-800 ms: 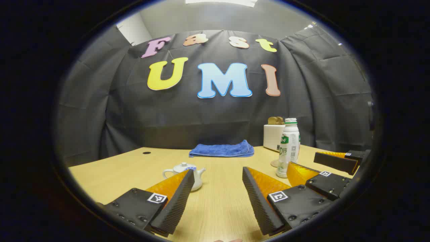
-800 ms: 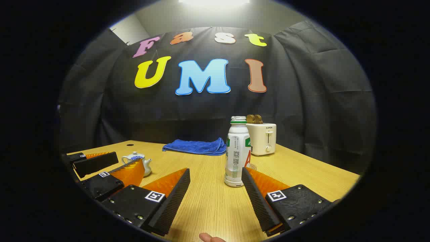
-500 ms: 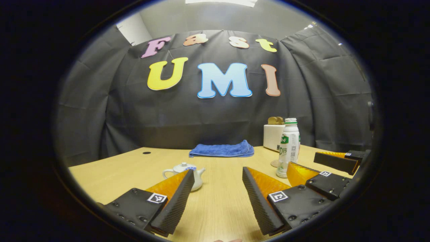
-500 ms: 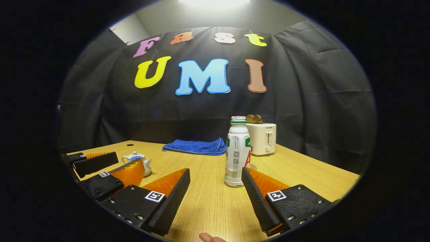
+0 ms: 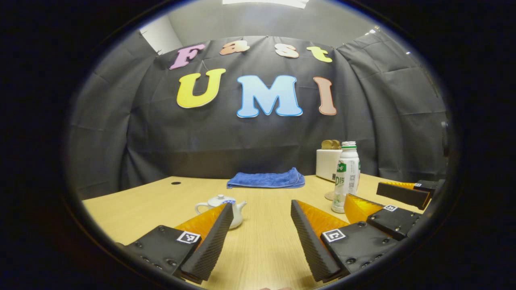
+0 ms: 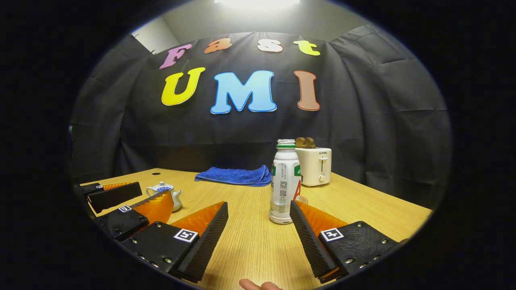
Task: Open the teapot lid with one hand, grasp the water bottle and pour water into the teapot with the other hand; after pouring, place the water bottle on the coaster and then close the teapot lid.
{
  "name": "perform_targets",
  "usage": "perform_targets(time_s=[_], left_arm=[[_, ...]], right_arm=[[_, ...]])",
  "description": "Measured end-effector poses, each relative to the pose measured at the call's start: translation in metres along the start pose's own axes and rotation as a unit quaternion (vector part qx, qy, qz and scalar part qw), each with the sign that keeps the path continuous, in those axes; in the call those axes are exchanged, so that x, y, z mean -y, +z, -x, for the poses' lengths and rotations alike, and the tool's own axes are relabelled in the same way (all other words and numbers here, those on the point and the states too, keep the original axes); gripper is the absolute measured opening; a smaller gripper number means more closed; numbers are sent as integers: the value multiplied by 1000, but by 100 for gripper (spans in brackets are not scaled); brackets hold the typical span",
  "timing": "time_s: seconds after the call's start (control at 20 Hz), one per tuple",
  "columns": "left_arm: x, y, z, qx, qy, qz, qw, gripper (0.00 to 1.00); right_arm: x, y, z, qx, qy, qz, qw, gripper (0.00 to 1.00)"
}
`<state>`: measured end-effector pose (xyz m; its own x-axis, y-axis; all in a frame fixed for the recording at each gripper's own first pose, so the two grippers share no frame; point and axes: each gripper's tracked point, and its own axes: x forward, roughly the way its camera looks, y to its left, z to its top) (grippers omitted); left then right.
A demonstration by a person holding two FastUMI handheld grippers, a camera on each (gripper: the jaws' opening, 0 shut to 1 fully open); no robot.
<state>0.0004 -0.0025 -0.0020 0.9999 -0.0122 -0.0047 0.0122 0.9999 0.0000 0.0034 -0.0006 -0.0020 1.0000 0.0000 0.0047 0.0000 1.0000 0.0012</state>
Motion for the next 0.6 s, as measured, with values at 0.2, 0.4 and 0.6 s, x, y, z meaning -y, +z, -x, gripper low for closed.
perform_targets(time_s=[0.2,0.4,0.6], left_arm=[[2,0,-1,0,-11,1,1000,100],[-8,2,-10,8,-29,2,1000,100],[-39,11,-45,11,-23,26,999,100]], right_arm=[[-1,0,0,1,3,0,1000,95],[-5,0,-2,2,17,0,1000,95],[-5,0,-7,0,22,-2,1000,95]])
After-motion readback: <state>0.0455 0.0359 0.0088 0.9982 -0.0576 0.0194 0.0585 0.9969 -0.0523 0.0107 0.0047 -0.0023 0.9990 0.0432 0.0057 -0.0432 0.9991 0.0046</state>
